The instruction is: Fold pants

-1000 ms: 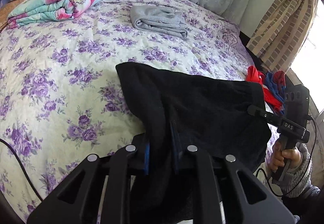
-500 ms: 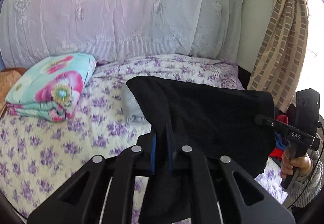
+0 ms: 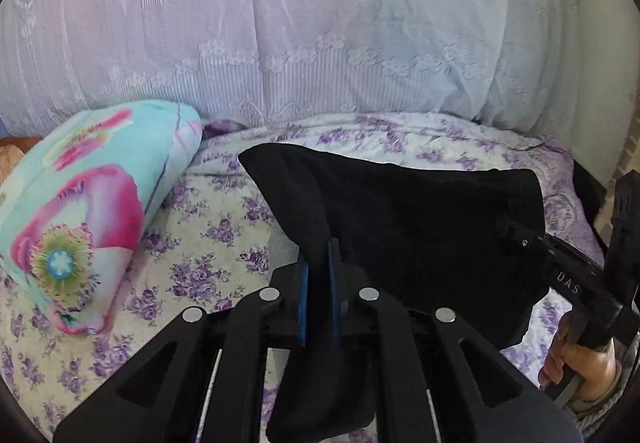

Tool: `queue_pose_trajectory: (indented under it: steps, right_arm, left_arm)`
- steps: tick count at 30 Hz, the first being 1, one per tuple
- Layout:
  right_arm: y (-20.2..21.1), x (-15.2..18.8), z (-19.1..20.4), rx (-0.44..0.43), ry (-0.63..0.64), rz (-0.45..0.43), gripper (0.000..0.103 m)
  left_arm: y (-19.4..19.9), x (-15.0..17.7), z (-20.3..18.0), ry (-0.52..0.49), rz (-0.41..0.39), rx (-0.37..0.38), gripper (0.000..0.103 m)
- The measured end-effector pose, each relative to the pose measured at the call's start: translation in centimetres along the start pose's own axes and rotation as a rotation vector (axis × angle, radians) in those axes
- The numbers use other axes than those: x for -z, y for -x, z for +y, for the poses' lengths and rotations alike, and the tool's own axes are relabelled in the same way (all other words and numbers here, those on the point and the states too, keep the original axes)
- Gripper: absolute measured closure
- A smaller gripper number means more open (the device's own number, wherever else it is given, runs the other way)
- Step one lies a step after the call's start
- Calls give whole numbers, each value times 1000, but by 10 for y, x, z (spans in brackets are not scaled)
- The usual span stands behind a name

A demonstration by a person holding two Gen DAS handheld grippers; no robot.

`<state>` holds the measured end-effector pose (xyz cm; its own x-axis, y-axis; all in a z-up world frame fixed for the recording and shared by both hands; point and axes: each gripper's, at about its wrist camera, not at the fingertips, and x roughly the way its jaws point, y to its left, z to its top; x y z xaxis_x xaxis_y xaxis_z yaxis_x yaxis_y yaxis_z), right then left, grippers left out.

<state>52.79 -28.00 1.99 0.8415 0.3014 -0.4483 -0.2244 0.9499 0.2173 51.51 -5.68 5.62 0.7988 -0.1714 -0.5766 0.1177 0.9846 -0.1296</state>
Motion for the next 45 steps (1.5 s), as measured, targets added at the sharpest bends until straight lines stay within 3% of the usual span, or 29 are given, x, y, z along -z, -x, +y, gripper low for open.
queue_pose_trajectory:
  steps: [1,3,4,5,7,8,12,16,18,20,22,23,24,26,30,36,40,45]
  right_arm:
    - [-20,9,1,33,22,19,67]
    - [-50,34,-6,131,65,24,47]
    - [-57,45,-15,129,40,-6,43]
    - [-59,52,-27,93,-9,-28,32]
    - [-53,50,-31,82,-24,-46,25]
    - [-49,48,-27,105,-1,-53,23]
    - [-2,42,-30,114,-90,-204,23]
    - [32,32,-13,-14,-61,-313,30]
    - [27,32,4,-99,2,-282,31]
    - [5,34,12,-142,29,-189,31]
    - [-35,43,-6,-146,-57,-16,30]
    - [-48,48,-18,-162,-100,16,30]
    - [-49,52,-28,-180,-125,-4,32]
    - [-39,48,-30,-211,-140,-22,34]
    - [-4,42,-9,-175,-98,-144,32]
    - [38,40,10,-74,-22,-209,15]
    - [81,50,16,-68,-28,-237,10]
    - [165,69,14,-99,-128,-306,6]
  left_arm:
    - [-27,8,8,24,45,-20,96]
    - [-74,28,26,85,132,-59,94]
    - [-93,42,39,126,159,-43,84]
    - [-99,50,47,146,141,-28,80]
    - [-94,59,57,155,94,-51,52]
    - [-90,60,63,179,86,-40,51]
    - [-63,60,91,303,50,26,53]
    - [-30,51,87,301,-35,72,53]
    - [-24,47,72,257,-33,135,51]
    - [-31,50,51,174,8,153,51]
    - [-50,60,34,107,57,103,48]
    - [-61,65,30,83,86,112,45]
    - [-66,69,30,90,82,140,43]
    - [-62,67,33,98,76,123,41]
    - [-44,62,45,156,20,102,38]
    - [-10,59,48,143,-20,20,25]
    - [29,75,47,124,-45,-8,16]
    - [100,108,42,76,-108,-66,11]
